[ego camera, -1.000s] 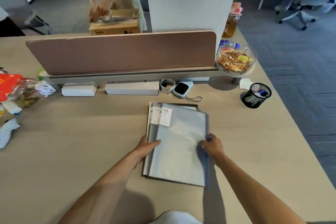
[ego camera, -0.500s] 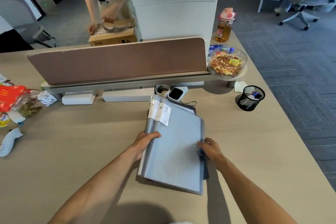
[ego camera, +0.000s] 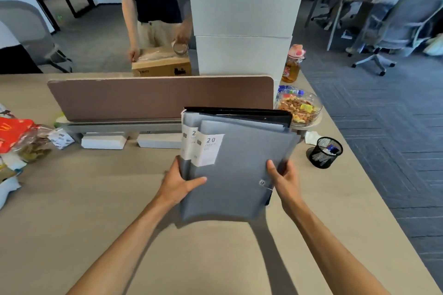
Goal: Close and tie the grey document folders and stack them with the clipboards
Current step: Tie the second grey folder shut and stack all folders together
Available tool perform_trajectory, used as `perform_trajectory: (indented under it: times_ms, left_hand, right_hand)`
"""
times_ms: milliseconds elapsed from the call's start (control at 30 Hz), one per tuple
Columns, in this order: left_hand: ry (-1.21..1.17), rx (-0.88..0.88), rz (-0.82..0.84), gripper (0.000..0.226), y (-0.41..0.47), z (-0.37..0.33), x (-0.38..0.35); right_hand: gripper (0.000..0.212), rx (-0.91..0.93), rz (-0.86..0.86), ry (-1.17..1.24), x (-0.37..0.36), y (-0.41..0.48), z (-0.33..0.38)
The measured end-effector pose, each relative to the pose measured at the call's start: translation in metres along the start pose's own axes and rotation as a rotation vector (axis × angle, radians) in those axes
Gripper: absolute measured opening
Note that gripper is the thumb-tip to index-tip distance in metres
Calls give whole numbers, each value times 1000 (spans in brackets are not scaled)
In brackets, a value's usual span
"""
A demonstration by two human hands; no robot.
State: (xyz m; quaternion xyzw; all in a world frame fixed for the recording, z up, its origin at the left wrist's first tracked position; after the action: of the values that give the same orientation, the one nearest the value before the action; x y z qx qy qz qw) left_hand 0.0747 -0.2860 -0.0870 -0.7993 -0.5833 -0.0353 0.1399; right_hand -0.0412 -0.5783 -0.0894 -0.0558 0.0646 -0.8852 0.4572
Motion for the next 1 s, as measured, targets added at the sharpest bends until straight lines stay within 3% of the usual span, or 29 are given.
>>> perform_trajectory:
  times_ms: [133, 333, 533, 733, 1000]
  left_hand:
    - [-12, 1, -12, 80, 6, 5, 17]
    - [-45, 22, 63, 80, 8, 13, 22]
    - [-145, -34, 76, 70, 21, -20, 27]
    - [-128, -95, 151, 88, 19, -14, 21]
    - [-63, -60, 344, 120, 39, -13, -7]
  right_hand:
    - [24, 92, 25, -55, -21, -12, 12]
    - [43, 64, 54, -107, -44, -28, -4]
    - [45, 144, -49, -139, -55, -37, 19]
    - [64, 183, -116, -100, -54, -51, 21]
    - [71, 61, -180, -158, -66, -49, 10]
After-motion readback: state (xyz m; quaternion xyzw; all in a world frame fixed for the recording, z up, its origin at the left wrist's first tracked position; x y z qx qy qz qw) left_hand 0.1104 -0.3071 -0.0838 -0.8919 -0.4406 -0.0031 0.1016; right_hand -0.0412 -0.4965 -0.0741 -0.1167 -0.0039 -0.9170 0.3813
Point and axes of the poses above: each hand's wrist, its own y-axis towards the middle knuckle, its own x-axis out of the back of the hand, z = x × y, the point moved 10 cm from there along y, towards the middle knuckle, and after that the axes turned 5 degrees about -y, right-handed, at the moved point
